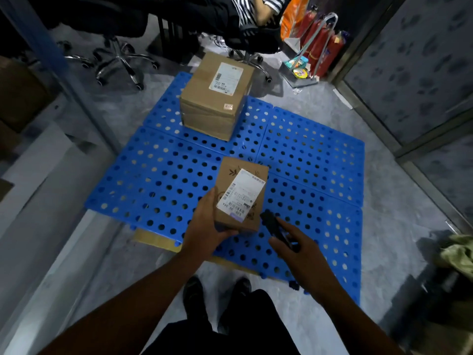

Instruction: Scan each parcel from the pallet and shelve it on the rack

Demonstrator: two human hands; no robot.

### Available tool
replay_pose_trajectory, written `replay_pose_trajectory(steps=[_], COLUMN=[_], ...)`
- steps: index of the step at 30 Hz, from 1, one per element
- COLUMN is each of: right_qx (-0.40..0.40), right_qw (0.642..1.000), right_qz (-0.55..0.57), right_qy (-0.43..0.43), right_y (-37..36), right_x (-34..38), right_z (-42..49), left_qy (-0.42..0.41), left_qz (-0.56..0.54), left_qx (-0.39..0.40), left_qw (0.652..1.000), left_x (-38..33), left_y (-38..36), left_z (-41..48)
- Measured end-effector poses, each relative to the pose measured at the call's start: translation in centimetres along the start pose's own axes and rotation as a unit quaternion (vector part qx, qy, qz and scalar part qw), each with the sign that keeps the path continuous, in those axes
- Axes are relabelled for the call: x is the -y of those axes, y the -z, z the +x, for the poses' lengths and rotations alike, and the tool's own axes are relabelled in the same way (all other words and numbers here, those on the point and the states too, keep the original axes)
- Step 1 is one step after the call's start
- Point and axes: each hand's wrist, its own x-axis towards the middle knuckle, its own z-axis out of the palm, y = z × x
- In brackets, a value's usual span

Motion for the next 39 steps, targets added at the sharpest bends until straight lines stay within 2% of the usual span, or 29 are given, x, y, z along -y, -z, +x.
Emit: replay_pose_trajectory(steps=[5, 9, 13, 18, 26, 39], right_qx=[0.000, 0.017, 0.021, 0.014, 0.004, -0.028], right_qw=[0.985, 0.915, 0.856, 0.835, 0.813, 0.831], right_qz=[-0.163, -0.388, -0.504, -0.541, -0.570, -0.541], right_qy=[0.056, 0.106, 0.116, 0.100, 0.121, 0.128], right_y=[0.4, 1.0, 1.3, 1.6, 1.6, 1.2], right_x=[1.8, 3.4, 4.2, 4.4, 4.8, 4.1], right_z=[1.6, 3.5, 4.1, 3.9, 2.9, 1.5], left_qy=[0.003, -0.006, -0.011, -0.016, -0.021, -0.027], left_qz=[-0.010, 0.001, 0.005, 0.018, 0.029, 0.033], left_qx=[-0.006, -0.009, -0.015, -0.017, -0.020, -0.035], left_qw=[1.000, 1.000, 1.000, 1.000, 0.999, 0.998], left_x=[-0.1, 0.2, 0.2, -0.3, -0.4, 0.3], left_y=[-0.2, -0.5, -0.5, -0.4, -0.3, -0.7], left_z=[-0.3, -0.2, -0.3, -0.4, -0.4, -0.3])
